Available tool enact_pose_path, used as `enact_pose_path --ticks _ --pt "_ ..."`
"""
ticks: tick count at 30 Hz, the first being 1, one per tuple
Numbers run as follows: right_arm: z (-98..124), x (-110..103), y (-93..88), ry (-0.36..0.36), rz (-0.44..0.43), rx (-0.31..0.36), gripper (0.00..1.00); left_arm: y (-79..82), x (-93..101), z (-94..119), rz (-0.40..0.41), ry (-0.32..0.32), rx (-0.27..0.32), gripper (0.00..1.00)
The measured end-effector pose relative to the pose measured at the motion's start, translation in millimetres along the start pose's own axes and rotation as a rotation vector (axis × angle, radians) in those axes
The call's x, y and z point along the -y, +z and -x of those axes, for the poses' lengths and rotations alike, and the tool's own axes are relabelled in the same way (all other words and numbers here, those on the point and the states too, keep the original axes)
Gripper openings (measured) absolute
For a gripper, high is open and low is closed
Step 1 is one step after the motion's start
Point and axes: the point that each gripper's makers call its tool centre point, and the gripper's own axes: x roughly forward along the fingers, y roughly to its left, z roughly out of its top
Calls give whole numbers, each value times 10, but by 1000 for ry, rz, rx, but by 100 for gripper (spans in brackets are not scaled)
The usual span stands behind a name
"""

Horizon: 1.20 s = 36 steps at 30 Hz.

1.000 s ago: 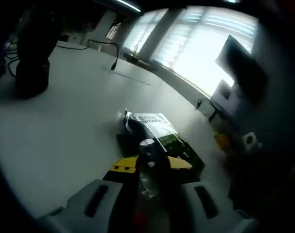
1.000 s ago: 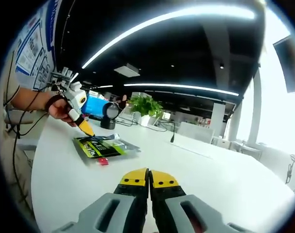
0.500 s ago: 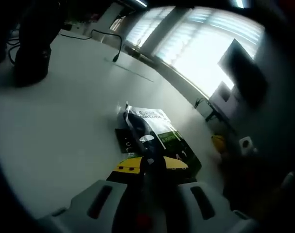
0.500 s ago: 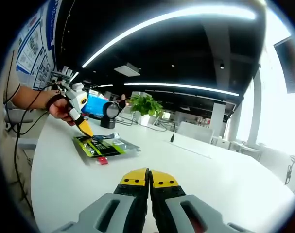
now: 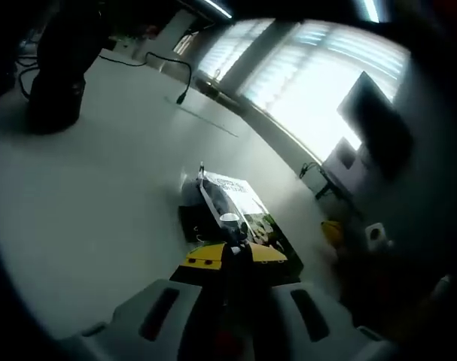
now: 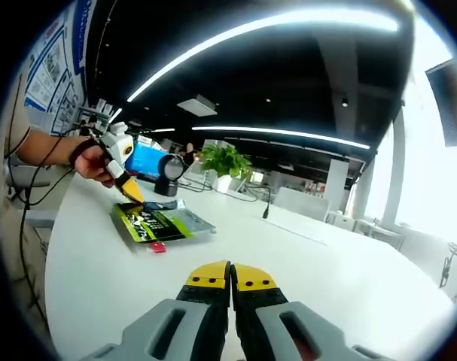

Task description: Clip sheet goods on table flip sheet goods clip sheet goods scan sheet goods put sheet goods back to table

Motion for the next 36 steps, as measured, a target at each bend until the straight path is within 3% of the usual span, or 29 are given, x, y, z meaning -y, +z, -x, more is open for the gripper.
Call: enact_pose_path --ticks 9,36 --pt "3 -9 -1 0 0 -2 0 26 -3 -3 54 -7 11 0" --pt "10 -36 -1 3 6 -7 0 20 21 65 103 -18 21 0"
